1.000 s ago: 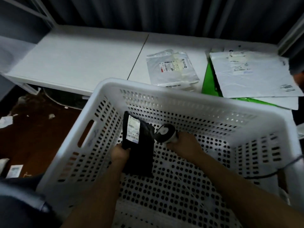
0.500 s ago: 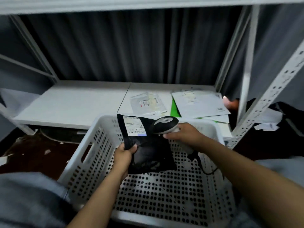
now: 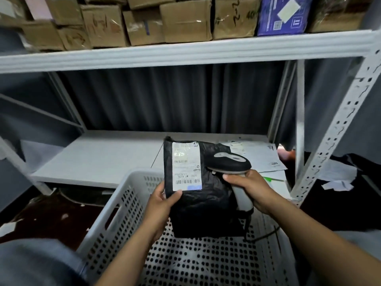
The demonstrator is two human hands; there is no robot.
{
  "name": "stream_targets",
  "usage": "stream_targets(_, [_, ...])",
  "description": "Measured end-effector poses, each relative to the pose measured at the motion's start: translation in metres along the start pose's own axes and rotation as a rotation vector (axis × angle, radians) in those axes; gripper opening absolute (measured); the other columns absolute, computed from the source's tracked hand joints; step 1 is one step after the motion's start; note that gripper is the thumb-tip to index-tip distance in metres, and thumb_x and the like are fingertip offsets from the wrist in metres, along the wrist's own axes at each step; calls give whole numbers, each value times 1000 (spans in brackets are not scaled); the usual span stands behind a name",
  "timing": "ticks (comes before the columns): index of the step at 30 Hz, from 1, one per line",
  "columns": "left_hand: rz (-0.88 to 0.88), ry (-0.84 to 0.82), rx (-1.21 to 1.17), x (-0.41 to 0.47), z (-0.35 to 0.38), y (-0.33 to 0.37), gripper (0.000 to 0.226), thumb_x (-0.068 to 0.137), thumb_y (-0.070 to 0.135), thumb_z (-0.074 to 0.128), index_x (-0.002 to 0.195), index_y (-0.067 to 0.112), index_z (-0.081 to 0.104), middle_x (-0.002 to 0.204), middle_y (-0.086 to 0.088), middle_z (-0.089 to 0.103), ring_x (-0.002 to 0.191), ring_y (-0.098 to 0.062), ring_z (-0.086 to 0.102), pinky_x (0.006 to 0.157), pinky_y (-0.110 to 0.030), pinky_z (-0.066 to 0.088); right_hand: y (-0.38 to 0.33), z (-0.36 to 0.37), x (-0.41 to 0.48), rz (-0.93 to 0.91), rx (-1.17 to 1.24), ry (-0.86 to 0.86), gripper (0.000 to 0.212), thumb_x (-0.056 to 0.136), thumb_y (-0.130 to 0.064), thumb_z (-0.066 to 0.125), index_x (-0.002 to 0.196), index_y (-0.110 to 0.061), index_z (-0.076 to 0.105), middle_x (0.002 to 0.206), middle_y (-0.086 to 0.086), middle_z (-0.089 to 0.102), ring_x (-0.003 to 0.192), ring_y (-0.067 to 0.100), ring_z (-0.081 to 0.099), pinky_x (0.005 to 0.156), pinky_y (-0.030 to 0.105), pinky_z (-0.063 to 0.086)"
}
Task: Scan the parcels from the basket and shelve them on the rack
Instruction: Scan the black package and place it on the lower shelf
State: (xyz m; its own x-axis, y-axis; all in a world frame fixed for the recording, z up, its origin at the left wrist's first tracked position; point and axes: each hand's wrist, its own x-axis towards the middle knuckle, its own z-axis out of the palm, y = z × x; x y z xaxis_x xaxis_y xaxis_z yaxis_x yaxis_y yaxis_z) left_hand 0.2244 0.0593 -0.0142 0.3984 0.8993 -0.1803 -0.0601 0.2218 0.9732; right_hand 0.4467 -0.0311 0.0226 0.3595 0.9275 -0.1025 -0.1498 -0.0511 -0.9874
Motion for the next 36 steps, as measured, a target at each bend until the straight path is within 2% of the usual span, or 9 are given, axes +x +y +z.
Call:
stream_targets(2, [21,40,50,7,0,1,32,89,-1,62,113,19,64,105,0,74,96,-16,71,82,-30,55,2,2,5,4,-23,-10,27,81,-4,73,106,-12,72,106,6,75,104,22,69,97,36,50])
stream_targets(6, [110,176,239,21,3,0,26,89,-2,61,103,20,67,89,11,73,81,-5,70,67,-16,54,3,5,14,20,-72,49,27,79,-13,78,106,-14,74,102,2,76,98,18,71,95,38,52])
stream_targets(10, [160,355,330,38,-2,-2,22,91,4,61,102,22,66,96,2,72,93,-17,68,84,-33,55,-5,5,19,83,-80,102,15,82,-17,76,96,-15,71,87,3,74,74,17,71,68,32,55])
stream_targets(14, [187,427,313,50,-3,0,21,93,2,56,102,20,62,102,-1,70,98,-19,65,91,-35,52,-13,7,14,147,-129,-54,14,88,-14,68,87,-1,63,67,13,63,52,23,60,50,28,50])
stream_targets(20, [210,482,300,60,0,1,21,94,2,55,108,14,64,99,2,67,97,-16,62,84,-26,46,-17,9,11,112,-190,-25,26,89,-12,65,65,-3,60,56,12,57,43,20,51,47,27,43])
stream_targets(24, [221,484,324,62,-2,0,24,94,2,54,113,13,64,101,2,68,97,-15,62,86,-26,46,-24,4,11,92,-158,9,21,89,-10,65,71,-2,60,56,12,56,42,21,49,44,26,42])
stream_targets(30, [231,499,359,63,-4,1,21,94,4,55,110,13,65,98,3,67,93,-14,60,81,-24,42,-25,2,9,90,-186,5,20,90,-12,64,73,-3,59,55,11,56,42,20,49,44,26,42])
stream_targets(34, [225,472,335,64,-3,-2,23,93,3,55,112,13,65,101,1,69,97,-16,62,90,-31,49,-26,2,9,85,-184,7,20,90,-12,64,72,-3,59,54,11,55,41,20,49,43,25,41])
stream_targets(36, [218,470,317,64,-2,-4,23,93,2,55,111,14,65,100,2,68,97,-16,63,89,-29,49,-26,3,9,88,-188,4,20,90,-11,64,72,-3,60,54,11,56,42,20,49,43,25,42])
